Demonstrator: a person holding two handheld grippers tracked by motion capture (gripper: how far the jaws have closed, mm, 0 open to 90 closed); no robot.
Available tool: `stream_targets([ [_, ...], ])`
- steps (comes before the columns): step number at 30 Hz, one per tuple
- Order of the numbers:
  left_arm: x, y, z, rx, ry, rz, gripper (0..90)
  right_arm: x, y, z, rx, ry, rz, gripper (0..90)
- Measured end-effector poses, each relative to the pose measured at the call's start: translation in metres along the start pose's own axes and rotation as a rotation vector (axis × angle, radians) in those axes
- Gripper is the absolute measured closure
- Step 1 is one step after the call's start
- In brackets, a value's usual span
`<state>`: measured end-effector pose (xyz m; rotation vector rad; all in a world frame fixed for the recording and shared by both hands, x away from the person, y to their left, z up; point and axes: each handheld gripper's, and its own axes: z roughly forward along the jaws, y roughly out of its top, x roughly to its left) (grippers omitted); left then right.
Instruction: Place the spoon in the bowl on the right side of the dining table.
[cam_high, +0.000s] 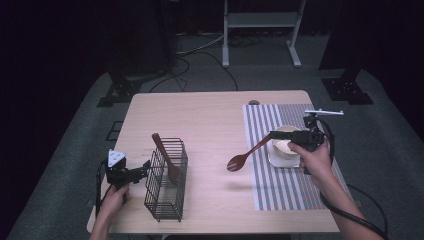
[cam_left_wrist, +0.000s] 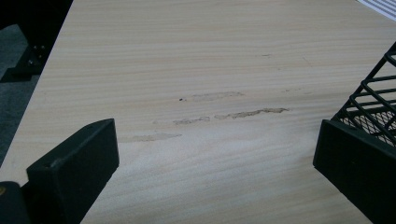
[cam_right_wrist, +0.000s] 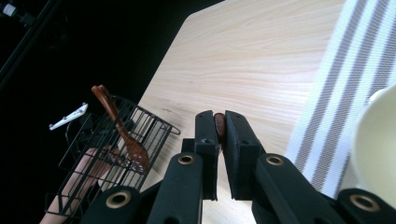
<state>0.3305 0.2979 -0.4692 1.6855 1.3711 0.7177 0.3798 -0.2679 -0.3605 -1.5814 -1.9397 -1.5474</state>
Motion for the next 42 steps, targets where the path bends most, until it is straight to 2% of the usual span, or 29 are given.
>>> stream_targets([
  [8, 0.000, 0.000, 0.000, 0.001, -0.001, 0.001, 0.0, -0.014, 0.001, -0.011, -0.032, -0.025, 0.029, 83.8],
  [18, 0.000, 0.000, 0.000, 0.001, 0.001, 0.001, 0.0, -0.024, 0.002, -0.025, -0.062, -0.048, 0.049, 83.8],
  [42, 0.000, 0.000, 0.000, 0.000, 0.001, 0.001, 0.0, -0.038, 0.009, -0.055, -0.132, -0.086, 0.076, 83.8],
])
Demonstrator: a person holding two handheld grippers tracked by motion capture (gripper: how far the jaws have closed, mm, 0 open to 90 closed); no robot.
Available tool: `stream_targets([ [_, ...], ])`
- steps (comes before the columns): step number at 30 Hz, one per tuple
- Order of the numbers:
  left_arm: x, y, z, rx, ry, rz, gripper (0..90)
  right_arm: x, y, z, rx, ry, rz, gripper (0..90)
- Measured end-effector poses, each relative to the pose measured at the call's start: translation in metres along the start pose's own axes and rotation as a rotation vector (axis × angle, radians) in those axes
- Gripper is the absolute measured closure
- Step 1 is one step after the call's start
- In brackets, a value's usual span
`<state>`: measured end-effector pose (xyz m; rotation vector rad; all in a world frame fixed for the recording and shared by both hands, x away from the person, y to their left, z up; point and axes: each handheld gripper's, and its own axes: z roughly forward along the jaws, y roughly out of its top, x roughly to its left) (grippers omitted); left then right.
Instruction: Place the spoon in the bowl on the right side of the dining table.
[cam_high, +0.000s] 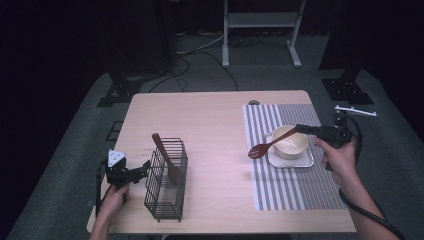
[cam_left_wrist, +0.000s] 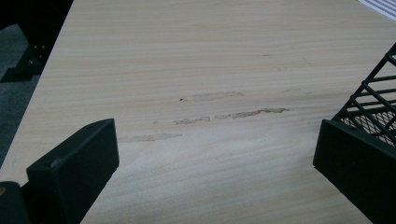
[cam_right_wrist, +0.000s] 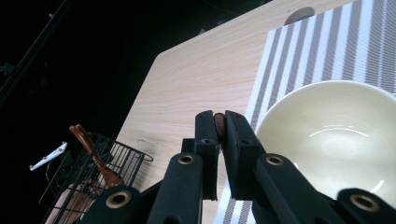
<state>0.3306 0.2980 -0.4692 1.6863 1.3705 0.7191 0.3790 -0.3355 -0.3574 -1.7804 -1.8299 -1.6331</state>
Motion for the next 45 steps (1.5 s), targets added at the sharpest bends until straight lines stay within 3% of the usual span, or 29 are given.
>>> stream_targets([
  [26, 0.000, 0.000, 0.000, -0.001, 0.000, -0.001, 0.0, -0.021, 0.014, -0.032, -0.093, -0.053, 0.052, 83.8],
  [45, 0.000, 0.000, 0.000, 0.000, 0.000, -0.001, 0.0, -0.034, 0.015, -0.046, -0.137, -0.081, 0.080, 83.8],
])
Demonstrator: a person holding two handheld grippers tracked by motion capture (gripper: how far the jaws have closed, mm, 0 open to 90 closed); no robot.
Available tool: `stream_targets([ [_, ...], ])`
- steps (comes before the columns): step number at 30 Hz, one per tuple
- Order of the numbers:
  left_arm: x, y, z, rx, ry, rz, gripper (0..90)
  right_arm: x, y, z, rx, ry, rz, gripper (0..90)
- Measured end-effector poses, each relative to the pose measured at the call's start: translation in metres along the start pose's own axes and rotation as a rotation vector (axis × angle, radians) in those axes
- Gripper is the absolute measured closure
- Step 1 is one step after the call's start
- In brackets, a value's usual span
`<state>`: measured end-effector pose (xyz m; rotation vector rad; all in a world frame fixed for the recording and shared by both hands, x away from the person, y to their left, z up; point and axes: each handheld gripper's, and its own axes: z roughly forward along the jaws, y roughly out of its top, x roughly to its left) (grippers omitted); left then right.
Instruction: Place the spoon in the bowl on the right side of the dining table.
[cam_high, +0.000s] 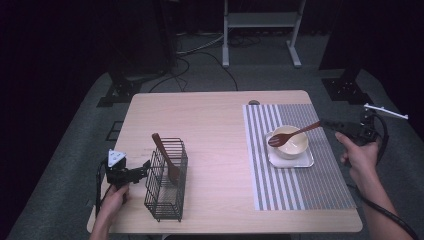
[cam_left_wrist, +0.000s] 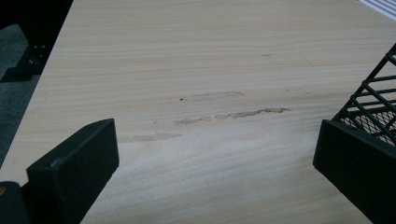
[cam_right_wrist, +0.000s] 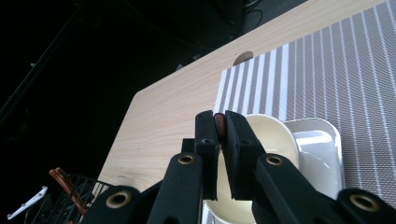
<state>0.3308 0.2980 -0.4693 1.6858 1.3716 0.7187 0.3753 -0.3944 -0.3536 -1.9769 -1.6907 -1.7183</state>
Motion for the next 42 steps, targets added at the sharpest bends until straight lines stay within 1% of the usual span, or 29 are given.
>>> stream_targets([
  [5, 0.000, 0.000, 0.000, 0.001, 0.000, 0.000, 0.0, -0.004, 0.002, -0.004, -0.013, -0.015, 0.001, 83.8],
  [11, 0.000, 0.000, 0.000, 0.002, 0.000, 0.003, 0.0, -0.007, 0.002, -0.008, -0.021, -0.020, 0.011, 83.8],
  [16, 0.000, 0.000, 0.000, 0.002, 0.001, 0.003, 0.0, -0.014, 0.001, -0.012, -0.035, -0.024, 0.025, 83.8],
  [22, 0.000, 0.000, 0.000, 0.001, 0.000, 0.002, 0.0, -0.018, 0.001, -0.015, -0.036, -0.034, 0.027, 83.8],
  [25, 0.000, 0.000, 0.000, 0.002, 0.000, 0.003, 0.0, -0.022, 0.001, -0.018, -0.045, -0.040, 0.031, 83.8],
  [34, 0.000, 0.000, 0.000, 0.002, 0.000, 0.002, 0.0, -0.025, 0.001, -0.021, -0.052, -0.048, 0.040, 83.7],
  [42, 0.000, 0.000, 0.000, 0.001, 0.000, 0.002, 0.0, -0.031, -0.001, -0.023, -0.054, -0.063, 0.044, 83.6],
])
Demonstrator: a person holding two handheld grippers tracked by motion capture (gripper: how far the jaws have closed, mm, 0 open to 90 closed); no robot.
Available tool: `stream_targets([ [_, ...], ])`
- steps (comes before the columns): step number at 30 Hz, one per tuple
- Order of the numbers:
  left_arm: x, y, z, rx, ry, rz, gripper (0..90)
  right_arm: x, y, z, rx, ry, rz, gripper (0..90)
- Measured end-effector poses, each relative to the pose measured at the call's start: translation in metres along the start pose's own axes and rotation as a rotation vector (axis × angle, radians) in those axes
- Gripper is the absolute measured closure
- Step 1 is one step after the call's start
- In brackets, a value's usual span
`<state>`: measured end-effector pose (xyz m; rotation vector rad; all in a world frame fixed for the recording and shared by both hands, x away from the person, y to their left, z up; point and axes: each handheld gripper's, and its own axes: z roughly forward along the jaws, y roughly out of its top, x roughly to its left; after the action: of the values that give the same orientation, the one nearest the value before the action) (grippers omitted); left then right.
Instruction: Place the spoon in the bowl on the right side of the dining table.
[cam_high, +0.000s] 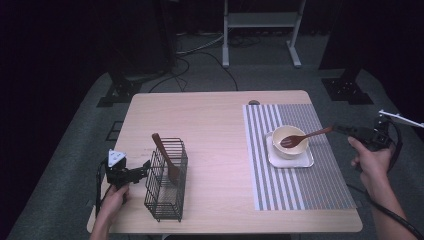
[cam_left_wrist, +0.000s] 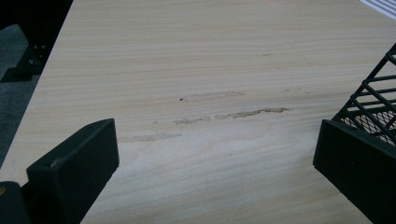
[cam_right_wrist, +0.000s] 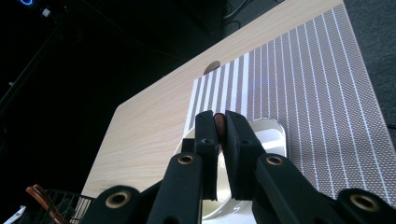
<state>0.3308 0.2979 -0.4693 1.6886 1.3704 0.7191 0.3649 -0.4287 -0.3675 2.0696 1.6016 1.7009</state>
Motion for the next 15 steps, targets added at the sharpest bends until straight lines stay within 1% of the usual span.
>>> stream_targets([
  [15, 0.000, 0.000, 0.000, -0.001, 0.000, 0.000, 0.0, -0.011, -0.005, 0.000, 0.000, -0.023, 0.012, 83.6],
])
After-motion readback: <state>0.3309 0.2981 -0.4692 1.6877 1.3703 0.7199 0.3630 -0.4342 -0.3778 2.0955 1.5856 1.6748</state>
